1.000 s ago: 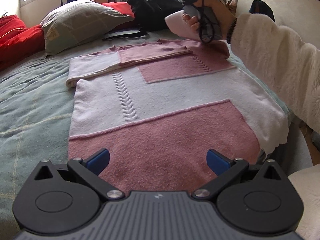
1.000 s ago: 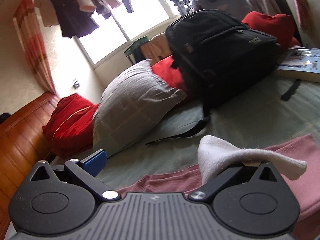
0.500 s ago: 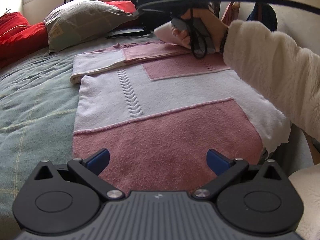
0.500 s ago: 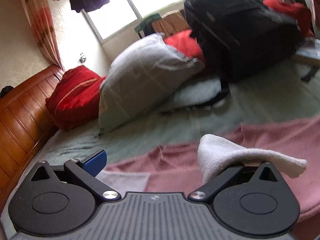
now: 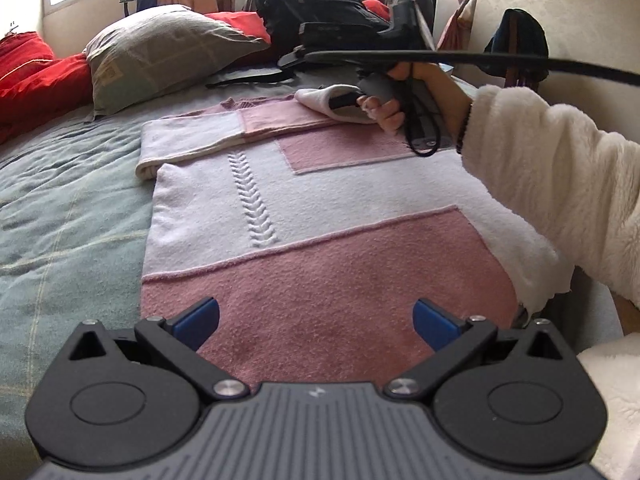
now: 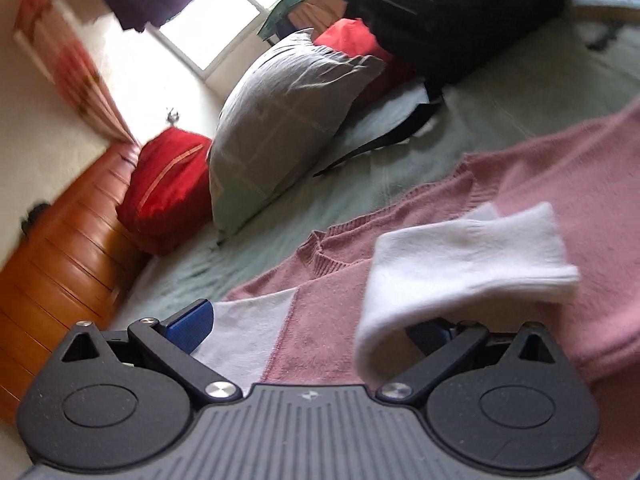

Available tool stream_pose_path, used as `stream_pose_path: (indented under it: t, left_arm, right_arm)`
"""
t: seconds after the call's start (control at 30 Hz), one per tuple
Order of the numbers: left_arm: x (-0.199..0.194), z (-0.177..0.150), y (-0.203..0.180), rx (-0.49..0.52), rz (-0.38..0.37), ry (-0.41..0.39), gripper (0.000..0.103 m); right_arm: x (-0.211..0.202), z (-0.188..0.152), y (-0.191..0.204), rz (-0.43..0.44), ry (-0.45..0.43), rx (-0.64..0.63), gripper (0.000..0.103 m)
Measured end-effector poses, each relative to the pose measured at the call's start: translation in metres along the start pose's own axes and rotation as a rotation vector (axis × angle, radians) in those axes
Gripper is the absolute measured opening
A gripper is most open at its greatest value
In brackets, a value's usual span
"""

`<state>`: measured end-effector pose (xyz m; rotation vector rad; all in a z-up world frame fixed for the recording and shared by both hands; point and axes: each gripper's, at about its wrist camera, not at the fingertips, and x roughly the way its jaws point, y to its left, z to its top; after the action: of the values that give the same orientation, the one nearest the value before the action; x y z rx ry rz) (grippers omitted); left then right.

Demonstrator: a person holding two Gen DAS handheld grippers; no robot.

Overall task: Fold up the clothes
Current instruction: 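Carry the sleeve across the sweater chest and open the right gripper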

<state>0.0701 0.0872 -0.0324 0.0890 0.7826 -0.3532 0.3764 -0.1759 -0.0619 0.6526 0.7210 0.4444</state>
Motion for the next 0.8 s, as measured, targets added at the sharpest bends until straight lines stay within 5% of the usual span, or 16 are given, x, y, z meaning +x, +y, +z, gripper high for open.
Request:
stream_pose_path:
  t: [0.27, 0.6, 0.8]
  left_arm:
    - [0.006, -0.002, -0.004, 0.009, -0.021, 0.007, 0.102]
    - [0.005, -0.005, -0.002, -0.021, 0.007, 0.025, 0.102]
    - [0.005, -0.005, -0.003, -0.012, 0.010, 0.029, 0.102]
  right_arm:
    - [-0.006, 0.021, -0.005, 0.017, -0.070, 0.064, 0.103]
    - [0.043, 0.004, 0.057, 0.193, 0.083, -0.052, 0.103]
    - [0.028, 0.002, 0.061, 0.140, 0.072, -0.151, 0.103]
